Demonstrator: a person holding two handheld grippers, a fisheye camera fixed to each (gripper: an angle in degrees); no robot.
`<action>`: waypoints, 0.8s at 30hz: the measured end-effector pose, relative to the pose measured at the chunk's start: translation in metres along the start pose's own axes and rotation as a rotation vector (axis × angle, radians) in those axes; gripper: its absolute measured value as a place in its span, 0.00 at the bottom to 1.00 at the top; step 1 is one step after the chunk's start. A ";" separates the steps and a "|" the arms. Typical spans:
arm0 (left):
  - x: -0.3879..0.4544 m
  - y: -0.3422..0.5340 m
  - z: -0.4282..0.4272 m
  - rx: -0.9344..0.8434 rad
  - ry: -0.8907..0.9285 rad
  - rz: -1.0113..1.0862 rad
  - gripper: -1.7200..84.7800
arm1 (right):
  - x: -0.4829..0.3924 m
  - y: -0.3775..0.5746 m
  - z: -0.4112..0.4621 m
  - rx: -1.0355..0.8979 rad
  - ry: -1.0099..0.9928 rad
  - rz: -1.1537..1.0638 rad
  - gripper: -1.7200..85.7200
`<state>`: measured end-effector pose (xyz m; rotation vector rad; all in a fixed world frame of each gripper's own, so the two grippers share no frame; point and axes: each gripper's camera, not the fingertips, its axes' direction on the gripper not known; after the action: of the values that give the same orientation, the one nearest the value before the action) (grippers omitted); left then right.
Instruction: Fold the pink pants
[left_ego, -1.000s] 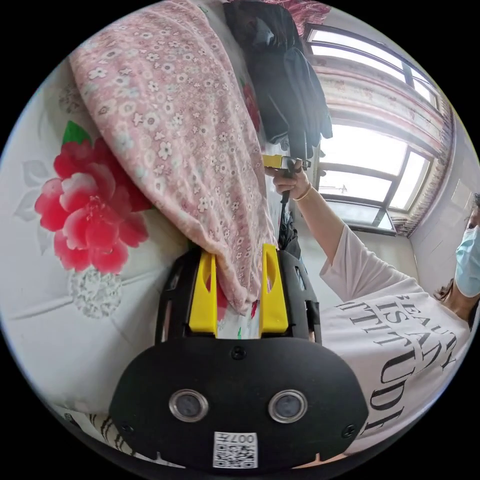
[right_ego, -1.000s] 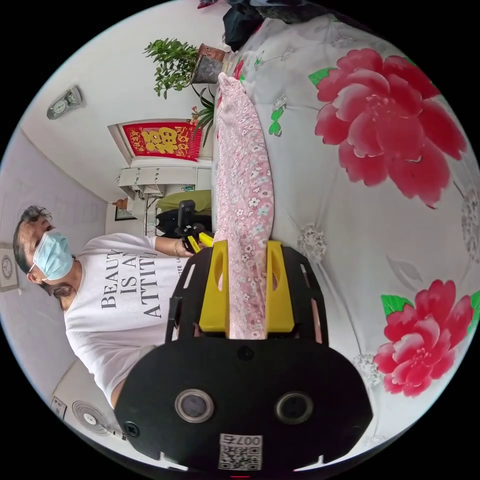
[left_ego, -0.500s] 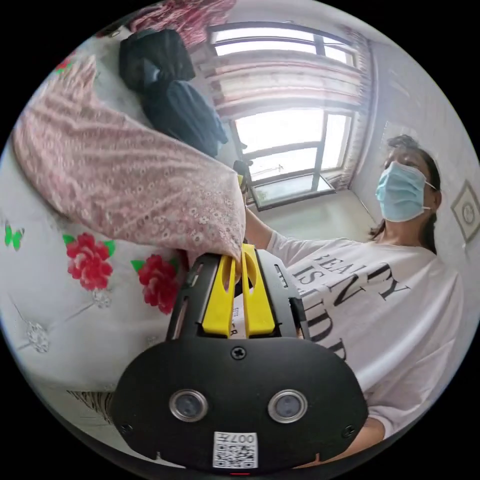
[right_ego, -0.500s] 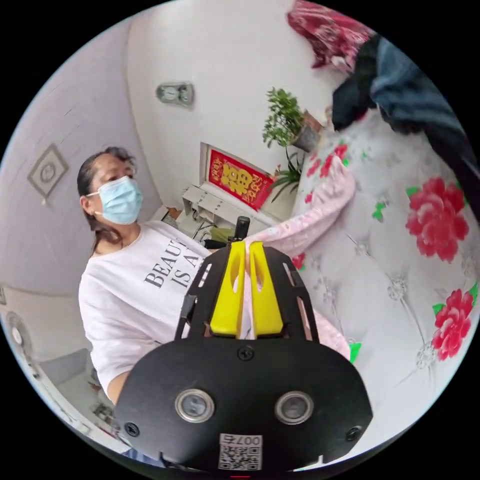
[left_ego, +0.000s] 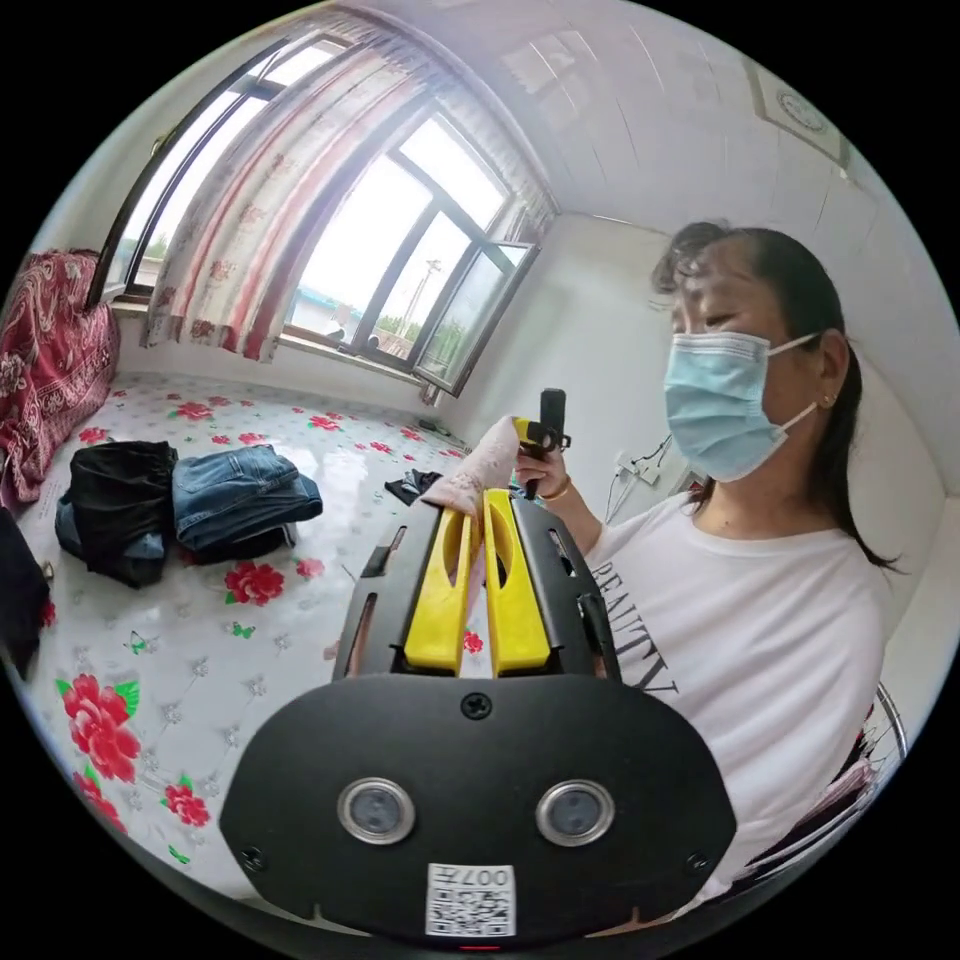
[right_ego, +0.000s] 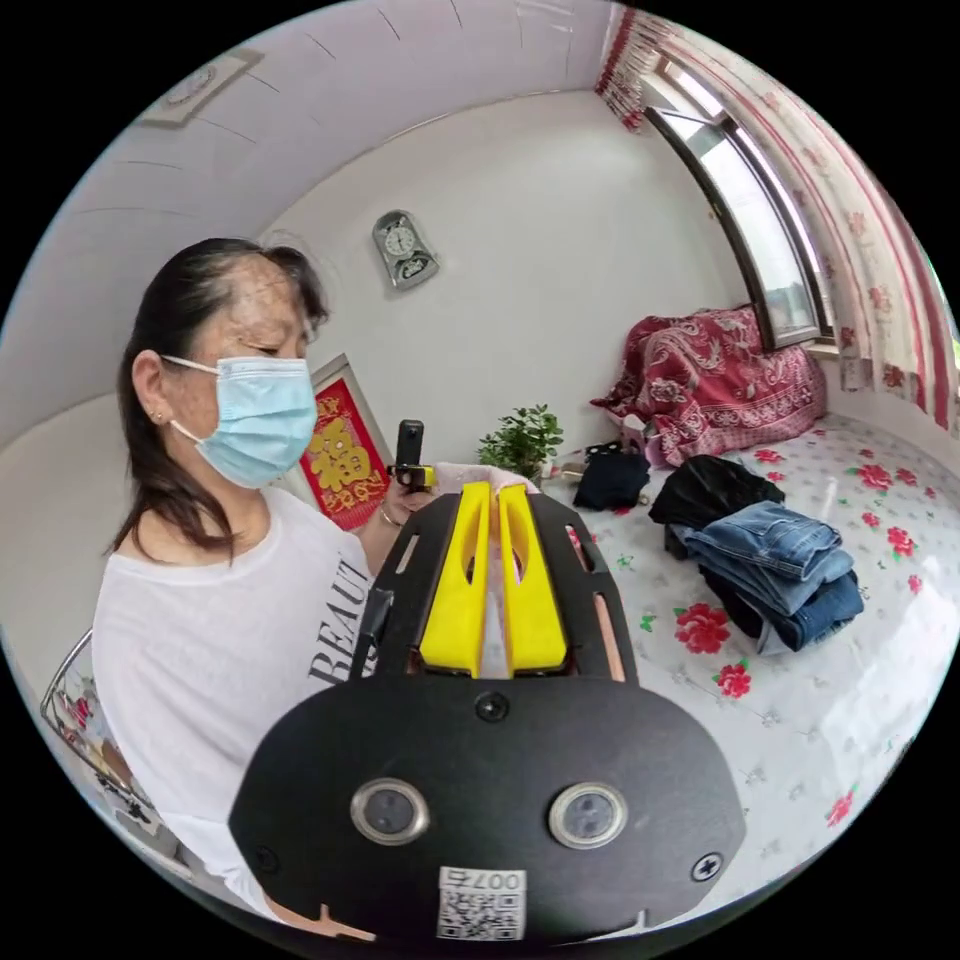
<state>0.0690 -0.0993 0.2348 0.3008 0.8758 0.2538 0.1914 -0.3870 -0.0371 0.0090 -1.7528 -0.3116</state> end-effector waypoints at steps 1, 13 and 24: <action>-0.009 -0.007 0.003 -0.010 -0.017 0.002 0.01 | -0.008 -0.001 0.007 -0.017 0.082 0.014 0.02; -0.067 -0.104 0.029 -0.060 0.058 0.063 0.01 | -0.033 -0.025 0.035 0.103 0.375 0.010 0.02; -0.026 0.074 0.070 -0.368 0.026 0.050 0.01 | -0.106 0.173 0.160 -0.101 0.476 0.158 0.02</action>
<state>0.1007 -0.0502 0.3225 -0.0235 0.8295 0.4588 0.0879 -0.1696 -0.1293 -0.1192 -1.2567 -0.2567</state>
